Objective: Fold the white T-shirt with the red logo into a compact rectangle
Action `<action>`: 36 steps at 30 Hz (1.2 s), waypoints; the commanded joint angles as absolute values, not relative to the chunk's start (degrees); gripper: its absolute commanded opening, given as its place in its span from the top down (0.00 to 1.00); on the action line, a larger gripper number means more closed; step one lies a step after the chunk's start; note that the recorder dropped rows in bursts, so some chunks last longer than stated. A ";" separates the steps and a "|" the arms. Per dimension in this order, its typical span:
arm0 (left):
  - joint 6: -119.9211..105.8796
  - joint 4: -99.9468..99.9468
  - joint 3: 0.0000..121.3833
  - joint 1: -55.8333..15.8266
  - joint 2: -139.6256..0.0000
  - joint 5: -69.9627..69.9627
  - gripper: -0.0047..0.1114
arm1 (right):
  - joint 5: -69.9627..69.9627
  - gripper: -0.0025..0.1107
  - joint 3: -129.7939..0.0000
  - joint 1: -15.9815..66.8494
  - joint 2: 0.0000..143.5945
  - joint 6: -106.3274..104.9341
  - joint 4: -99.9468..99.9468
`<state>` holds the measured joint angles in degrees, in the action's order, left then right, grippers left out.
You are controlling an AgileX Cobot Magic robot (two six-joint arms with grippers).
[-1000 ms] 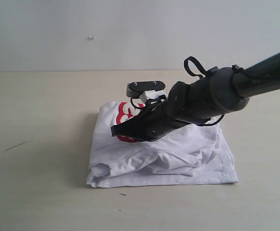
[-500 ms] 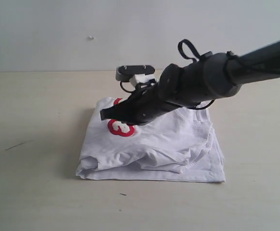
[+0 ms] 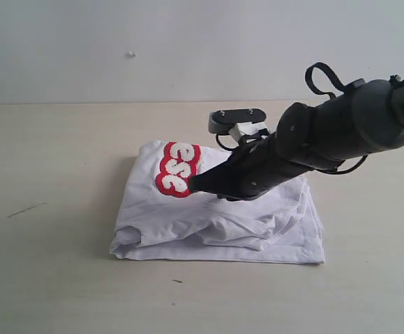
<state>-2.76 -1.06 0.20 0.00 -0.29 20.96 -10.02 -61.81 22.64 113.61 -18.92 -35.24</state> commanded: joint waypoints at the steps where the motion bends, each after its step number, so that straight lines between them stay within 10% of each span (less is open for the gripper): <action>1: -2.79 -0.75 0.00 0.00 0.00 20.58 0.96 | -14.05 0.98 -61.56 20.13 114.67 -18.80 -33.84; 15: -2.79 -0.75 0.00 0.00 0.00 20.58 0.96 | -17.59 0.98 -68.45 20.01 115.21 -17.87 -32.00; 36: -2.79 -0.75 0.00 0.00 0.00 20.58 0.96 | -12.06 0.98 -46.54 20.65 57.01 -22.88 -30.80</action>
